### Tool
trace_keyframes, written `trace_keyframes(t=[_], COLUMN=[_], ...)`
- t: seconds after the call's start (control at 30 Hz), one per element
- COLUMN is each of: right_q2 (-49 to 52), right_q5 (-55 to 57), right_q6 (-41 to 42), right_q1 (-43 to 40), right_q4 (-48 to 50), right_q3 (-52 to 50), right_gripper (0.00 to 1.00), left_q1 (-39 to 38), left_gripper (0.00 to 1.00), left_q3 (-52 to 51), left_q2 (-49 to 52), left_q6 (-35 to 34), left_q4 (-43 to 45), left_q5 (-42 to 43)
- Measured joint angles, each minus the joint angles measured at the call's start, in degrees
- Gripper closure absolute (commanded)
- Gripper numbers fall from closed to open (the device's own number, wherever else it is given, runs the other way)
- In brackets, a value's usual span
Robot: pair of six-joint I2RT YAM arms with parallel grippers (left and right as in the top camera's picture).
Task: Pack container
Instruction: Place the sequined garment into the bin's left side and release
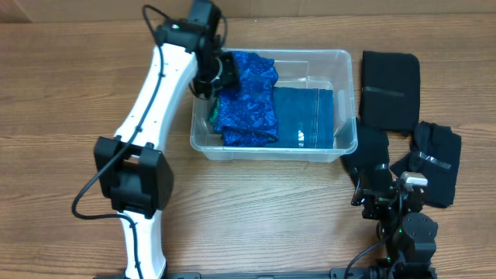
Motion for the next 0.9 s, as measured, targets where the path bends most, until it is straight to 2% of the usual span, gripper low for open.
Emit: trace_keyframes(t=[0.17,0.27,0.33,0.47,0.57,0.67,0.73,0.8,0.9], right_q2=[0.00,0.00,0.00,0.00,0.00,0.00,0.00,0.00,0.00], right_q5=[-0.02,0.00,0.00,0.00,0.00,-0.02,-0.02,0.00,0.00], right_q6=[0.00,0.00,-0.02,0.00,0.00,0.00,-0.02,0.00,0.00], right_q1=[0.00,0.00,0.00,0.00,0.00,0.00,0.00,0.00,0.00], right_q4=[0.00,0.00,-0.02,0.00,0.00,0.00,0.00,0.00,0.00], right_q3=[0.00,0.00,0.00,0.00,0.00,0.00,0.00,0.00,0.00], right_gripper=[0.00,0.00,0.00,0.00,0.00,0.00,0.00,0.00,0.00], left_q1=[8.50,12.85,11.28,2.47,-6.29,-11.67,-13.75,-14.29,-13.90], left_gripper=[0.67,0.67,0.67,0.62,0.55,0.53,0.58,0.68,0.67], left_q3=[0.00,0.04,0.33,0.63,0.63,0.63,0.63,0.63,1.64], left_q2=[-2.47,-7.28,-9.11,-9.38,-6.40,-1.51,2.91,7.15,8.55], left_q6=[0.04,1.46,2.64,5.25,6.97,6.73,6.27,5.35,4.72], left_q4=[-2.62,-2.75,-2.69,-0.33,1.03,1.33,1.25,0.72,-0.20], left_q5=[0.11,0.09,-0.92,-6.73,-13.44,-18.56,-20.90,-21.90,-22.14])
